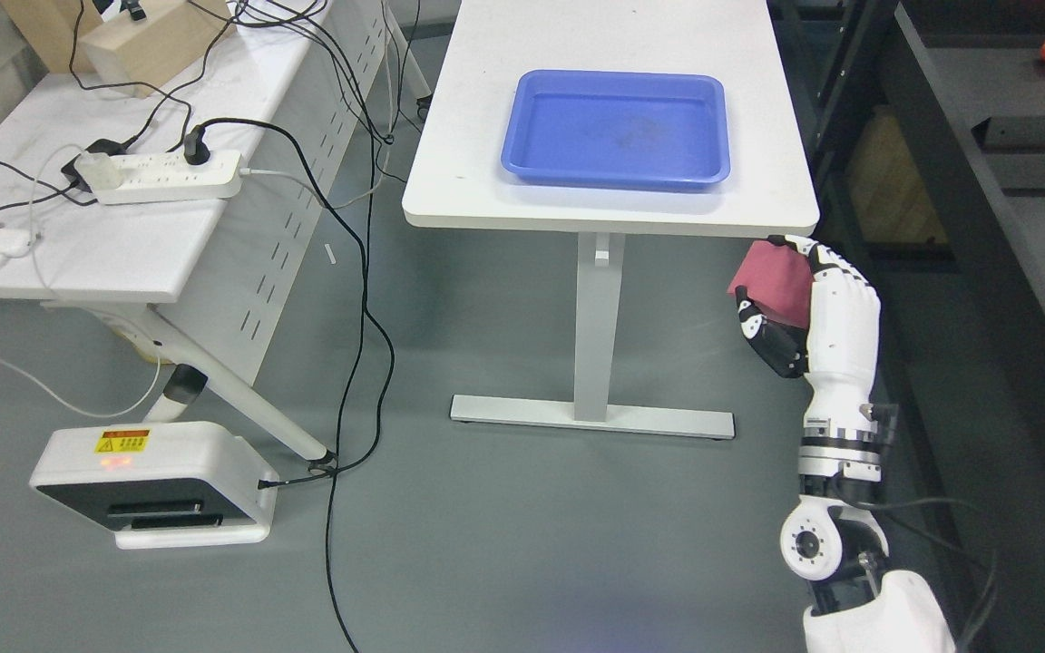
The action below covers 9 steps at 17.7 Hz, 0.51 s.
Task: Pick pink block from left shelf to tray
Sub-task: 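Turn toward the white table carrying the cube to the blue tray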
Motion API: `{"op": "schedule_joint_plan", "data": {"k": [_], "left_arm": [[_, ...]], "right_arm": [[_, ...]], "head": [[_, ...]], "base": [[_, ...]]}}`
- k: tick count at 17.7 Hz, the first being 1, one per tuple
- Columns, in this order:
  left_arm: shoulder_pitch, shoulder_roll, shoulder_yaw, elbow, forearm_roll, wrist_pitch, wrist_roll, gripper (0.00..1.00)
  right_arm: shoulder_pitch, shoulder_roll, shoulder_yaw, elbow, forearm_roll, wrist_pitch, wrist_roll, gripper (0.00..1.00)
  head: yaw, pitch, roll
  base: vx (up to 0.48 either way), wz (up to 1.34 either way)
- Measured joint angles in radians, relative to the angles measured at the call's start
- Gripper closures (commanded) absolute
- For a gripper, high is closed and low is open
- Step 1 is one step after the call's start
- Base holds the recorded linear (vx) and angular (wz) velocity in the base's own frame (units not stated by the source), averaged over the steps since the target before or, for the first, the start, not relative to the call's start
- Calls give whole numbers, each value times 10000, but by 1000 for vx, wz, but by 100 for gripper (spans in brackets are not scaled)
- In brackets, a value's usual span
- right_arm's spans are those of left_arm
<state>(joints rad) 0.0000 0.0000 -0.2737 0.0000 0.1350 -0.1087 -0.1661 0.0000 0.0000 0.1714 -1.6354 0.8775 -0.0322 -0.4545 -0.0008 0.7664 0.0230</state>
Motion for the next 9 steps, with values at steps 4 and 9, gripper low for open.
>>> {"op": "schedule_joint_plan", "data": {"k": [4, 9], "left_arm": [[0, 0, 0, 0, 0, 0, 0, 0], [0, 0, -1, 0, 0, 0, 0, 0]], "right_arm": [[0, 0, 192, 0, 528, 24, 40, 97], [0, 0, 407, 1, 858, 34, 46, 97]], "head": [[0, 0, 0], [0, 0, 0]], "base": [[247, -4], [279, -7]]}}
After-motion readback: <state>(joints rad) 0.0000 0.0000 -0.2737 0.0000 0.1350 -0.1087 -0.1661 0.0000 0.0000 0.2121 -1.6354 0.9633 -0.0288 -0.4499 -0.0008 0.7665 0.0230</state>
